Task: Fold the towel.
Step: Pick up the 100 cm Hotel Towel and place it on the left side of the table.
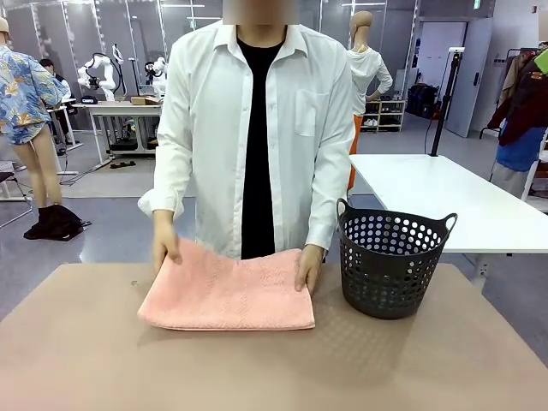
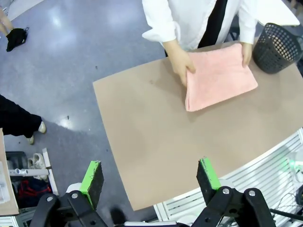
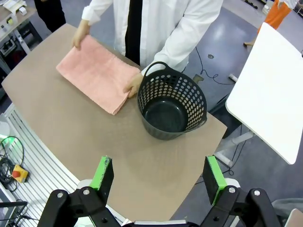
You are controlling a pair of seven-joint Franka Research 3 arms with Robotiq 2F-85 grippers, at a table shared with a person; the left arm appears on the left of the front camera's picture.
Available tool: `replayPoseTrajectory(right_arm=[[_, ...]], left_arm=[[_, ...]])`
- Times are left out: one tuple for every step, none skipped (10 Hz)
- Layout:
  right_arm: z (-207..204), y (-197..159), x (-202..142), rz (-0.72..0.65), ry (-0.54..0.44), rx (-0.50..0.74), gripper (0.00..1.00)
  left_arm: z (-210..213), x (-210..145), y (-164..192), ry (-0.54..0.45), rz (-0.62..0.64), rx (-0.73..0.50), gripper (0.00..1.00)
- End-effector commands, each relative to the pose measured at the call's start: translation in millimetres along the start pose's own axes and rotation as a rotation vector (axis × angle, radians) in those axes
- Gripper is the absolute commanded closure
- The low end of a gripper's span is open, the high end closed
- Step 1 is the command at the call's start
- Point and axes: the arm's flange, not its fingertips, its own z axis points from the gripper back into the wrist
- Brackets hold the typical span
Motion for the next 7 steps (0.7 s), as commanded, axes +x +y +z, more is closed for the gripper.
replayPoseTrajectory(right_arm=[[1.1, -0.5, -0.2, 0.001, 0.001, 0.000, 0.05], [1.1, -0.5, -0.2, 0.001, 0.001, 0.000, 0.05], [1.1, -0.5, -0.2, 0.001, 0.001, 0.000, 0.05], [1.1, -0.5, -0.2, 0.001, 0.001, 0.000, 0.05], [1.1, -0.5, -0.2, 0.001, 0.001, 0.000, 0.05], [1.1, -0.5, -0.2, 0.001, 0.001, 0.000, 0.05], [1.1, -0.5, -0.2, 0.001, 0.001, 0.000, 0.05]], left_arm=[[1.9, 0.3, -0.4, 0.006, 0.002, 0.004, 0.00], [1.9, 0.3, -0.4, 0.006, 0.002, 0.004, 0.00], [1.9, 0.3, -0.4, 0.006, 0.002, 0.004, 0.00], [1.9, 0.3, -0.4, 0.006, 0.002, 0.004, 0.00], [1.9, 0.3, -0.4, 0.006, 0.002, 0.004, 0.00], [1.9, 0.3, -0.4, 0.006, 0.002, 0.004, 0.00], [1.9, 0.3, -0.4, 0.006, 0.002, 0.004, 0.00]])
